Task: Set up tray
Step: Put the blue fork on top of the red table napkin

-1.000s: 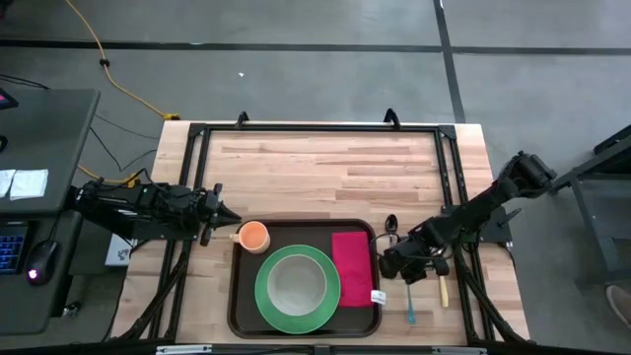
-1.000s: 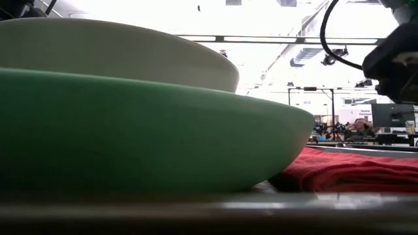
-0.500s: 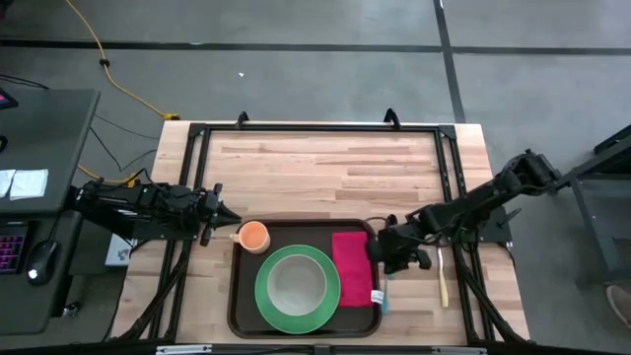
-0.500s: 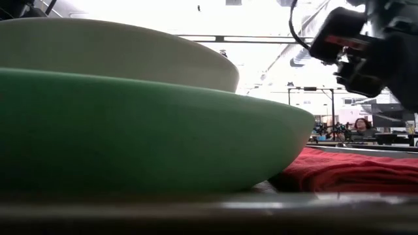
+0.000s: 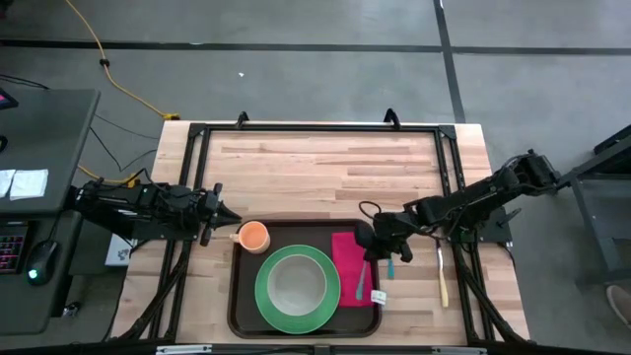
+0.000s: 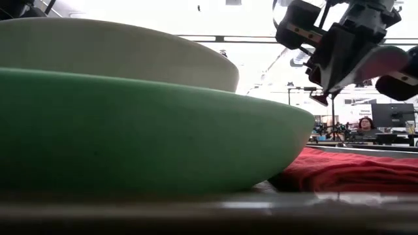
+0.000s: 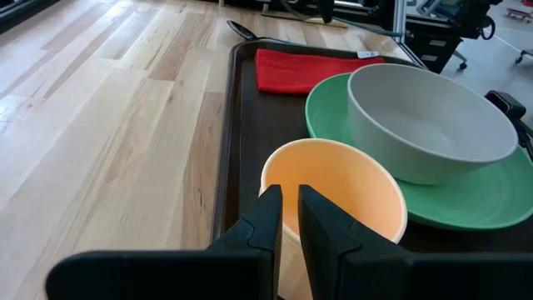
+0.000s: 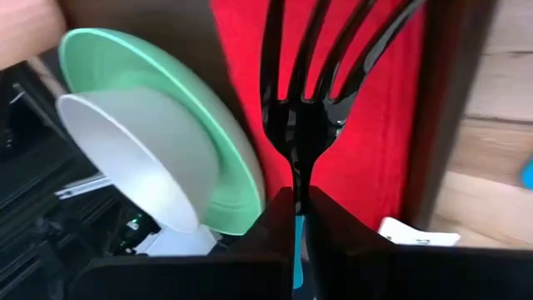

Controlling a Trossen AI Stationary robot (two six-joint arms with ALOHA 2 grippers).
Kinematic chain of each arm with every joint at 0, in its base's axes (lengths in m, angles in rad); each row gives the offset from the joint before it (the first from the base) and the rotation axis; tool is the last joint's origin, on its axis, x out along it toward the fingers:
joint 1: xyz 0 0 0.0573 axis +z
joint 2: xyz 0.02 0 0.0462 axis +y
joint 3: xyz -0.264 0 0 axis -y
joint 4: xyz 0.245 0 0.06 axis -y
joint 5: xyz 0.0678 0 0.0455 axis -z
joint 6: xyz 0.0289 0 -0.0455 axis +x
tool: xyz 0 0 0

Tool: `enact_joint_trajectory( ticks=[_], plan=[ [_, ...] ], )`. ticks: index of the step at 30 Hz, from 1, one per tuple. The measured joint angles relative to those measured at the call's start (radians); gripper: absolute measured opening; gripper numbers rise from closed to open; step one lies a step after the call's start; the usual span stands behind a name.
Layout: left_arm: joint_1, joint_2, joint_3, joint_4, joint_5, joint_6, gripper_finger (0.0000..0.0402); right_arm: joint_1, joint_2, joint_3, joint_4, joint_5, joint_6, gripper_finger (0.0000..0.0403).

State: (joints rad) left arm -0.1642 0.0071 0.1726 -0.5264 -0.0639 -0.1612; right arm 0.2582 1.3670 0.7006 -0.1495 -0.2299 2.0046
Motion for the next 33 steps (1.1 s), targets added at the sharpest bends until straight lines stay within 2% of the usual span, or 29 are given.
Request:
enact_joint_trajectory(
  ticks=[17,25,33],
  plan=[
    [0.000,0.000,0.000,0.000,-0.002,0.000,0.0074,-0.010,0.004,0.000,0.073,0.030,-0.016,0.0001],
    [0.000,0.000,0.000,0.000,-0.001,0.000,0.0074,-0.023,0.094,0.003,0.218,0.001,-0.021,0.0001],
    [0.000,0.000,0.000,-0.002,-0.001,0.003,0.0074,-0.025,0.145,0.089,0.145,-0.032,-0.072,0.0000]
  ],
)
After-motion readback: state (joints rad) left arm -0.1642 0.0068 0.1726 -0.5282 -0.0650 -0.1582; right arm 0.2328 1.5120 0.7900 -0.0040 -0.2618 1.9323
